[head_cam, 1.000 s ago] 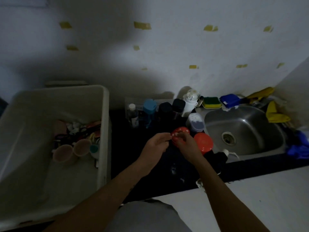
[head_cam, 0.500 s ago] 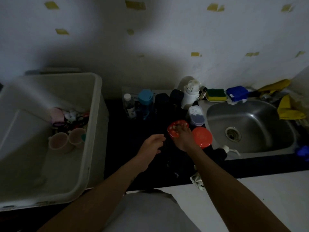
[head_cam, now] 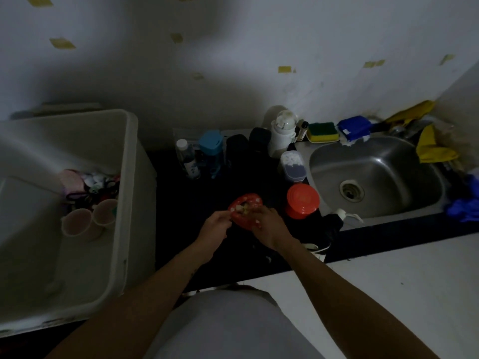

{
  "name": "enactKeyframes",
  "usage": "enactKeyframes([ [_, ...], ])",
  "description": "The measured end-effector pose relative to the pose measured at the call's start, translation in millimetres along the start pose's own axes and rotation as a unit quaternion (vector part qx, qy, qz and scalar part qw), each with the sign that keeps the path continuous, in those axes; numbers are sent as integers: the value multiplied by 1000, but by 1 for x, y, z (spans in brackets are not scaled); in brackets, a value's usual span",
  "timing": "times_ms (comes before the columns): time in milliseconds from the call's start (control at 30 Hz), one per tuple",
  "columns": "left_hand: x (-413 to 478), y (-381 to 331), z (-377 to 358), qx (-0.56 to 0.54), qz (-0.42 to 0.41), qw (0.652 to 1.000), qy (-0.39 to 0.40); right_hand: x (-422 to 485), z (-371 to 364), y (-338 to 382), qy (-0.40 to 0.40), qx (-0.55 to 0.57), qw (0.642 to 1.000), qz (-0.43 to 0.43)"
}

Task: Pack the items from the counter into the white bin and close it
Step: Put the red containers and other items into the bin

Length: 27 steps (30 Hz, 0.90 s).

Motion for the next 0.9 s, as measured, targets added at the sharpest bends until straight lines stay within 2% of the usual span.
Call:
enactKeyframes([
  [33,2,5,2,4,10,1000,-6,-2,2,-2,-33,71,997,-13],
  [133,9,25,8,15,49,999,-6,-11,3,-27,-134,207,959,-137],
  [233,11,32,2,18,80,996,36,-17,-25,-39,-100,342,906,-230],
  [300,9,26,-5,-9,88,994,61,-21,-43,-34,-67,409,874,-255],
  [500,8,20,-4,-33,90,992,79,-27,-63,-17,-79,479,838,-249],
  [733,3,29,11,-45,78,993,74,-30,-69,-8,-119,493,824,-253],
  [900,-6,25,6,-27,62,993,100,-30,-80,-11,-154,547,768,-296],
])
Point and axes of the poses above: each hand's wrist, its own x-axis towards the middle knuckle, its own z-axis out of the back of the hand, y = z × x, the point moved 9 cm from there along x, towards the middle knuckle, and after that the axes turned 10 degrees about x, right-handed, at the moved point
